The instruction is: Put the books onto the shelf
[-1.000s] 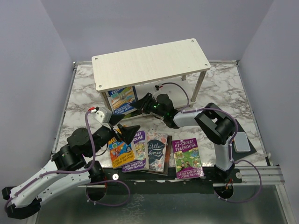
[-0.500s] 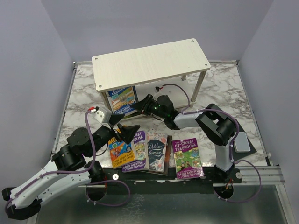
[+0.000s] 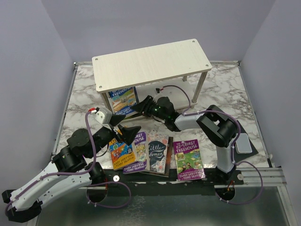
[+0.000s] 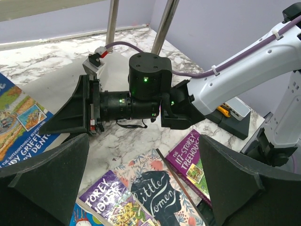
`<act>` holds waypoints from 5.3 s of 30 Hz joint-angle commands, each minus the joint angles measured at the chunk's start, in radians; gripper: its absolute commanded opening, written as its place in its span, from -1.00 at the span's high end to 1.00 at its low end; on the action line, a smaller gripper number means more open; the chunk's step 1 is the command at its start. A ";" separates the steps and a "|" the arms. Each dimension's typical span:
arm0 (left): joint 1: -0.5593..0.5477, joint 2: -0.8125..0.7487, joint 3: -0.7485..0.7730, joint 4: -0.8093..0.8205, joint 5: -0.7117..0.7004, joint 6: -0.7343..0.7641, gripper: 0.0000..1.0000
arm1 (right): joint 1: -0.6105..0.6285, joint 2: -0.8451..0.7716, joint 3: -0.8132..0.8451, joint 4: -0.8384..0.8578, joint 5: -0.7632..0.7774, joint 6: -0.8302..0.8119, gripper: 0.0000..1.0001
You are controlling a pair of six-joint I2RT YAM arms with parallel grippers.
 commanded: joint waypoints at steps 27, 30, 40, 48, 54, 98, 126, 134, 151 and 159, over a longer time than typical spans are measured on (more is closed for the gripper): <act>0.030 -0.008 -0.014 0.026 0.050 -0.010 -0.98 | 0.063 -0.182 0.028 -0.424 0.228 -0.198 -0.38; 0.031 -0.015 -0.014 0.026 0.055 -0.008 -0.98 | 0.063 -0.210 0.027 -0.474 0.285 -0.226 -0.39; 0.033 -0.006 -0.018 0.028 0.063 -0.009 -0.98 | 0.063 -0.235 0.070 -0.517 0.379 -0.298 -0.33; 0.033 -0.006 -0.018 0.028 0.062 -0.005 -0.98 | 0.061 -0.153 0.179 -0.554 0.417 -0.341 0.02; 0.033 -0.002 -0.019 0.027 0.064 -0.004 -0.98 | 0.061 -0.080 0.240 -0.577 0.439 -0.354 0.17; 0.041 0.051 -0.022 0.027 0.062 -0.026 -0.98 | 0.061 -0.224 0.120 -0.555 0.350 -0.417 0.15; 0.039 0.131 -0.101 -0.590 -0.336 -0.993 -0.98 | 0.075 -0.790 -0.205 -0.807 -0.027 -0.519 -0.08; 0.040 0.216 -0.163 -0.810 -0.538 -1.360 -0.98 | 0.247 -0.559 -0.086 -0.798 0.027 -0.509 -0.07; 0.040 0.234 -0.279 -0.711 -0.553 -1.435 -0.98 | 0.330 -0.250 0.076 -0.813 0.052 -0.477 -0.14; 0.039 0.261 -0.310 -0.648 -0.544 -1.412 -0.98 | 0.339 -0.185 0.105 -0.864 0.096 -0.472 -0.13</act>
